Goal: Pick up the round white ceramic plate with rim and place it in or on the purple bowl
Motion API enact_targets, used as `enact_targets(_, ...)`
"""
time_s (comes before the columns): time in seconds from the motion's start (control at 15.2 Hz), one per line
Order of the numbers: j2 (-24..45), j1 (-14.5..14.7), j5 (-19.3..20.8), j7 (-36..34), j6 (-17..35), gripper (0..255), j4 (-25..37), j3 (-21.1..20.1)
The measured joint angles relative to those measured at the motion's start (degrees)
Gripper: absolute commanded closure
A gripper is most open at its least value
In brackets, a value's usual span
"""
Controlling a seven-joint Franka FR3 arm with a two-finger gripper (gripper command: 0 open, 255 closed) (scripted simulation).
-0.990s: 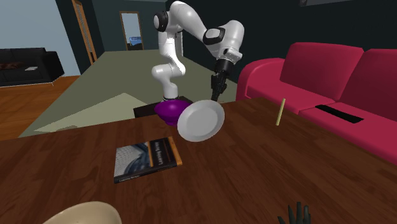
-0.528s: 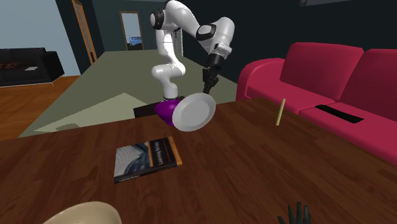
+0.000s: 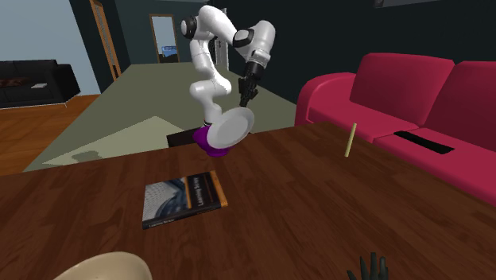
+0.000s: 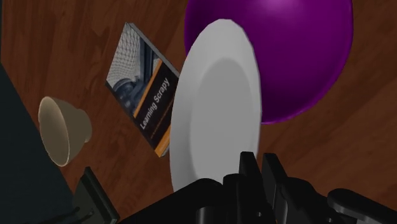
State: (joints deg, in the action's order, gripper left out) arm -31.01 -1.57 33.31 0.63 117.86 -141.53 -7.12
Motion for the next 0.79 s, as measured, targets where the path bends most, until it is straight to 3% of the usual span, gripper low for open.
enact_targets(0.4,-14.3,2.7,-2.9,2.3,-5.5,255,-8.6,-0.1)
enact_targets(0.79,-15.5,2.8,-2.1,0.4,-2.3,255,-13.5,0.0)
